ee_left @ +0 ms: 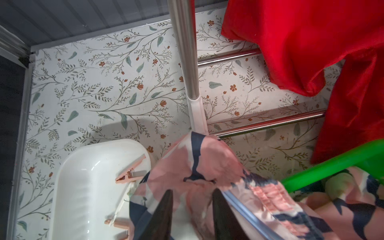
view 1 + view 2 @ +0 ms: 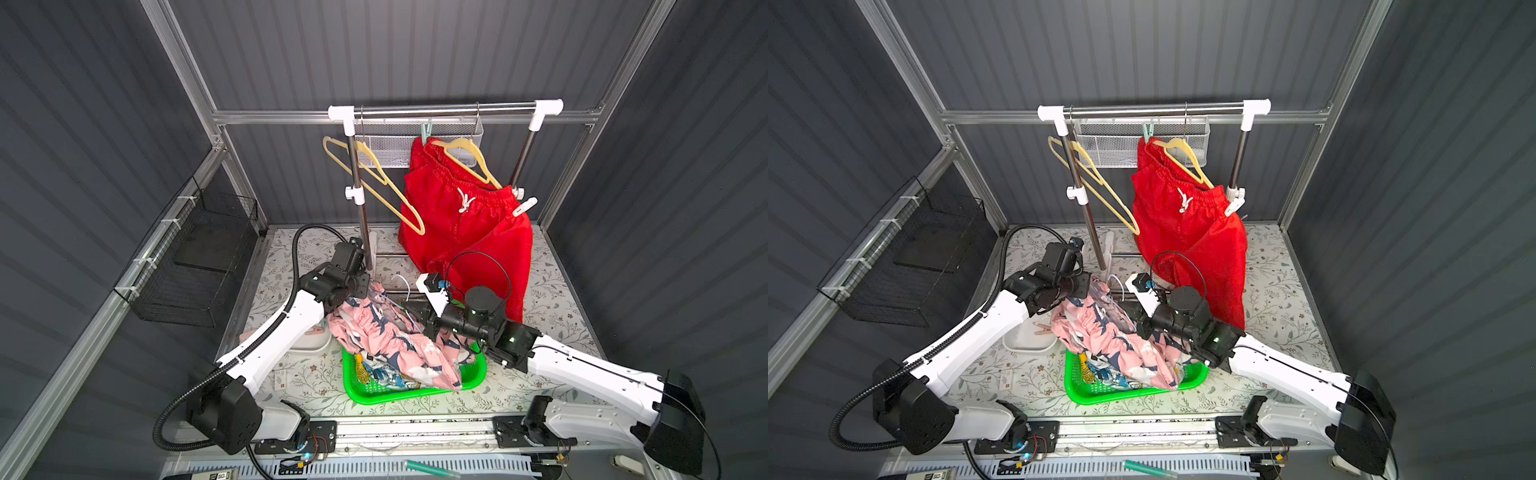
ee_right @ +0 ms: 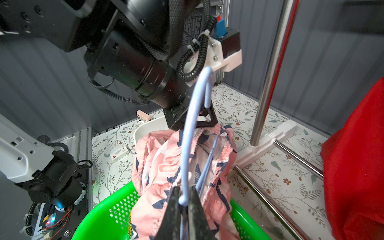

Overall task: Remove the clothespins securing shorts to the hanger
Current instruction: Pick up the hanger from the basket, then remove the shorts from the hanger.

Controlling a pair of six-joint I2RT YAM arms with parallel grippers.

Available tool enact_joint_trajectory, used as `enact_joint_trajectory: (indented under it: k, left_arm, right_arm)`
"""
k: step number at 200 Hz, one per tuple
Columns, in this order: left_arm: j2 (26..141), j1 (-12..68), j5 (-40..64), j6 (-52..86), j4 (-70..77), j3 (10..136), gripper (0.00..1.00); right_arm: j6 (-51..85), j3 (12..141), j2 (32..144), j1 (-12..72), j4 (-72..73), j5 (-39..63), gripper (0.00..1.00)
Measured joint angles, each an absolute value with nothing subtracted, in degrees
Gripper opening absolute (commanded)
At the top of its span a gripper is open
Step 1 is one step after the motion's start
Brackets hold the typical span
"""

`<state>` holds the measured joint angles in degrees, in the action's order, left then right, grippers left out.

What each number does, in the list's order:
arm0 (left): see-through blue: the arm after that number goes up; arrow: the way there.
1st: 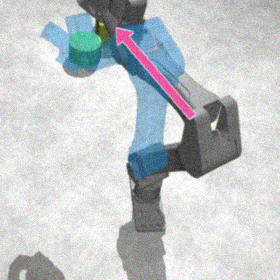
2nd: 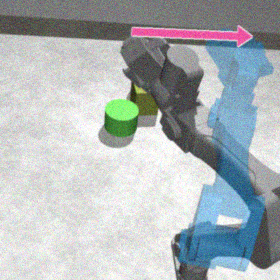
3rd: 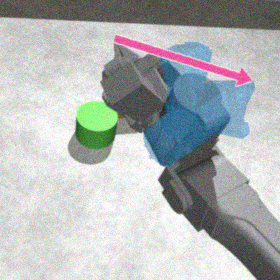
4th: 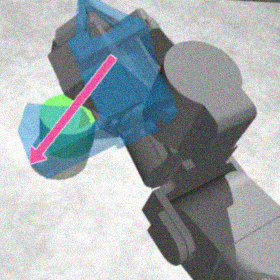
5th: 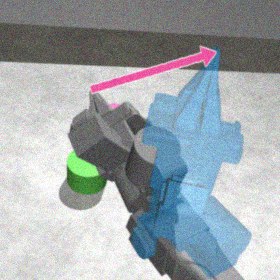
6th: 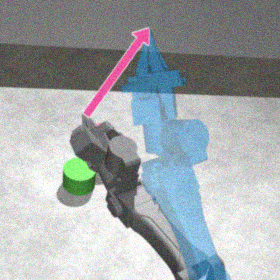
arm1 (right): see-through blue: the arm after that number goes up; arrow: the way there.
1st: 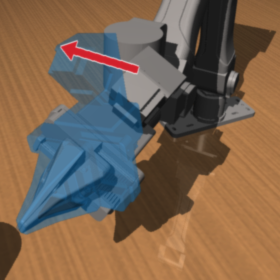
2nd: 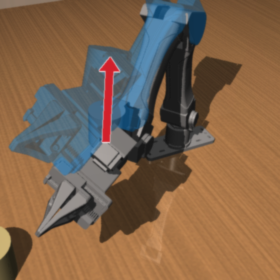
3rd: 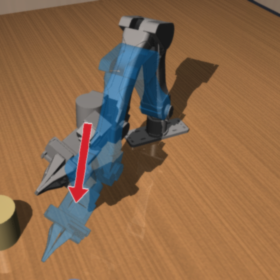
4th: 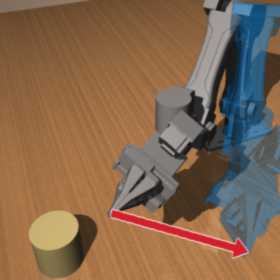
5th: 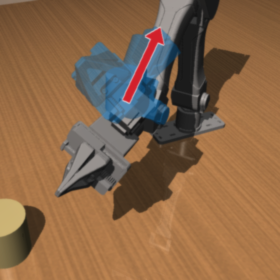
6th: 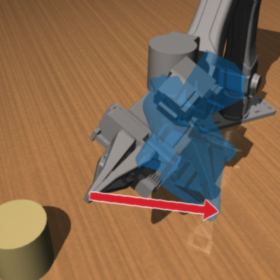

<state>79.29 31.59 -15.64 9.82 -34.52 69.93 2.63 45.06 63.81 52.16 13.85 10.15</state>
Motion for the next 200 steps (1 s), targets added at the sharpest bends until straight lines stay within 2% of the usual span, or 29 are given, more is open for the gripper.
enact_joint_trajectory:
  k: [18, 134, 200]
  left_arm:
    - [79.79, 31.59, -15.53, 9.56, -34.72, 70.52, 0.0]
    - [82.39, 31.81, -16.91, 10.96, -38.61, 77.49, 0.0]
    - [83.9, 26.06, -10.39, 13.78, -40.25, 77.54, 0.0]
  right_arm:
    - [2.83, 44.99, 62.5, 52.16, 13.41, 10.85, 0.0]
    - [5.04, 41.5, 56.29, 52.77, 11.99, 13.96, 0.0]
    - [5.63, 39.46, 50.94, 53.32, 11.03, 13.45, 0.0]
